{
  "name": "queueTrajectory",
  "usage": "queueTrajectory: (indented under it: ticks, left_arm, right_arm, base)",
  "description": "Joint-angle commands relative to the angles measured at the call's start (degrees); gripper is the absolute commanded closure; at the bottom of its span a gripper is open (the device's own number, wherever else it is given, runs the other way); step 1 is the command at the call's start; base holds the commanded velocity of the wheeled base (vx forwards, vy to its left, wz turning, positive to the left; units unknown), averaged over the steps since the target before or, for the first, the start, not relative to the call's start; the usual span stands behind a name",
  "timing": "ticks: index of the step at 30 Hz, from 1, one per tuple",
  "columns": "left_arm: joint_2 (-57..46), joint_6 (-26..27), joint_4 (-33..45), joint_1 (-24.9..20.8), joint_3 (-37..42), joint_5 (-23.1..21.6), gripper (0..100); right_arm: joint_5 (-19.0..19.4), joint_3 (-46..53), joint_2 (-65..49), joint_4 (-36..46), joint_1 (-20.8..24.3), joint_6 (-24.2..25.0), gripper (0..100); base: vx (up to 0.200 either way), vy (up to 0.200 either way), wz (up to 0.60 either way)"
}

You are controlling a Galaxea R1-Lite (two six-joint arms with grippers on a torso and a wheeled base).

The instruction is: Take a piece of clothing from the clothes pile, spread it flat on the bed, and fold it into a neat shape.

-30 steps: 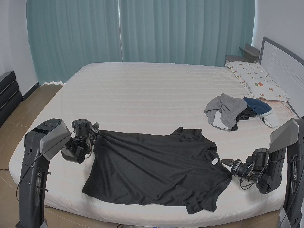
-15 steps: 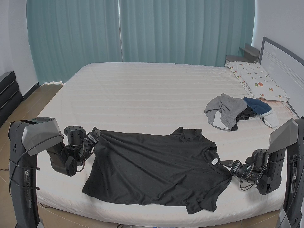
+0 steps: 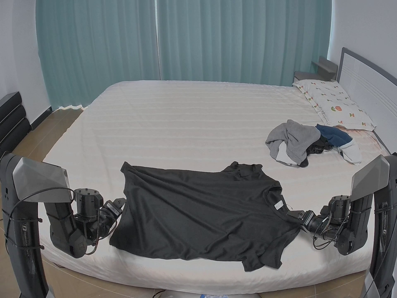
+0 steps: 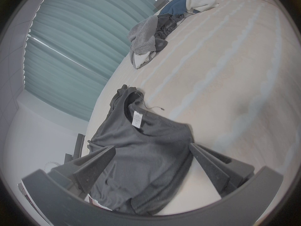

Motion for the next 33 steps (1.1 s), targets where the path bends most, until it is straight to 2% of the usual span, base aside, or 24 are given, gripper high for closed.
queueTrajectory:
  ticks: [1, 3, 9, 15, 18, 22, 26, 33]
  left_arm:
    - [-2.1, -1.3, -2.5, -1.2, 7.7, -1.0, 0]
    - [-2.1, -1.3, -2.5, -1.2, 8.4, -1.1, 0]
    - [-1.3, -0.7, -2.6, -2.0, 10.4, -1.0, 0]
    - [1.6, -0.4, -2.7, -3.7, 8.0, -0.5, 0]
    - [2.7, 1.5, -2.7, -3.7, 6.2, 0.0, 0]
    - [5.0, 3.8, -2.6, -3.7, 3.7, 2.0, 0]
    - [7.5, 4.3, -2.5, -3.6, 0.4, 6.1, 0]
    - [8.6, 5.7, -2.0, -3.5, -2.5, 6.6, 0]
  right_arm:
    - [0.0, 0.0, 0.0, -1.0, 0.0, 0.0, 0]
    - [0.0, 0.0, 0.0, -1.0, 0.0, 0.0, 0]
    - [0.0, 0.0, -0.1, -1.0, 0.0, 0.0, 0]
    - [0.0, -0.1, -0.2, -1.0, -0.1, 0.0, 0]
    - [0.0, -0.1, -0.2, -1.0, -0.1, 0.0, 0]
    - [0.0, -0.2, -0.2, -1.0, -0.1, 0.0, 0]
    - [0.0, -0.3, -0.2, -1.0, -0.1, -0.1, 0]
    - [-1.6, -0.3, -0.6, -1.0, 0.7, -0.2, 0]
  base:
    - [-0.200, 0.000, 0.00]
    - [-0.200, 0.000, 0.00]
    - [0.000, 0.000, 0.00]
    - [0.000, 0.000, 0.00]
    - [0.000, 0.000, 0.00]
    - [0.000, 0.000, 0.00]
    - [0.000, 0.000, 0.00]
    - [0.000, 0.000, 0.00]
